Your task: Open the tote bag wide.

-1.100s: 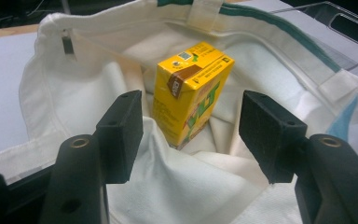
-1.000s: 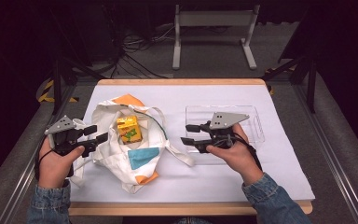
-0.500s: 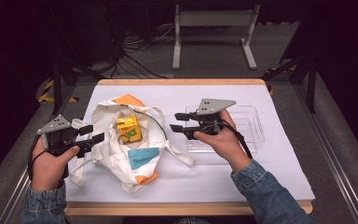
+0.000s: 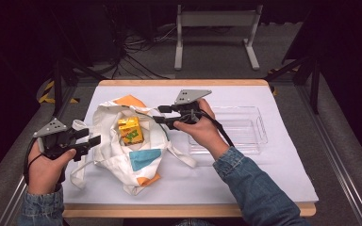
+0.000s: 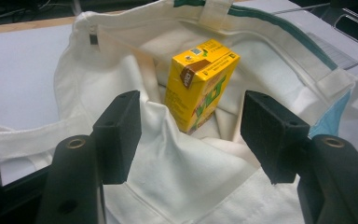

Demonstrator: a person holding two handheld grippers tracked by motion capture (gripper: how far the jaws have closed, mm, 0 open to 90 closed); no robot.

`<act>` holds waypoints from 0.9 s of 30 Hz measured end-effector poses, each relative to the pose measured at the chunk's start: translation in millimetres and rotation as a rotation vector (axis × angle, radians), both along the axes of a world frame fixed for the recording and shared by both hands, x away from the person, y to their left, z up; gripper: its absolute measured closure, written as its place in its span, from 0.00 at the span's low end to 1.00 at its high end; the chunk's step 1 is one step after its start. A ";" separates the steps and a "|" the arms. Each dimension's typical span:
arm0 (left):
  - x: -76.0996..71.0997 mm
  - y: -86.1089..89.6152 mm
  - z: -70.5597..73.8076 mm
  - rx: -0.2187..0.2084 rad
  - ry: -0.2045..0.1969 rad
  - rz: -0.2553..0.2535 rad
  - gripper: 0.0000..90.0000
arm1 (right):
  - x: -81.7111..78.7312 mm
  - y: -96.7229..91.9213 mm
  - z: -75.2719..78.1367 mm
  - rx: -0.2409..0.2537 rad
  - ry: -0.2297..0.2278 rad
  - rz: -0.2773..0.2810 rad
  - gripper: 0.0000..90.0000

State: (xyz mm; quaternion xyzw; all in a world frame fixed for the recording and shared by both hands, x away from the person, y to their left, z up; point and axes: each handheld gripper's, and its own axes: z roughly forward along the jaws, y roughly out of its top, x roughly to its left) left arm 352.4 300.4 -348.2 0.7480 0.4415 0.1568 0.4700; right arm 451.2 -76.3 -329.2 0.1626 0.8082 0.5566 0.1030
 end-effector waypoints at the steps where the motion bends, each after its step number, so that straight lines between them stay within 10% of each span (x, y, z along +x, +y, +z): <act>1: -0.1 0.3 -0.3 -0.003 0.003 0.000 0.44 | 3.2 3.2 -2.3 0.017 0.016 0.010 0.62; 15: 2.2 -0.3 0.9 -0.011 -0.018 -0.008 0.44 | 13.6 25.0 -7.3 0.104 -0.064 0.101 0.63; 27: 4.6 -1.7 0.7 -0.015 -0.017 -0.010 0.43 | 23.0 48.4 -25.3 0.083 -0.095 0.041 0.65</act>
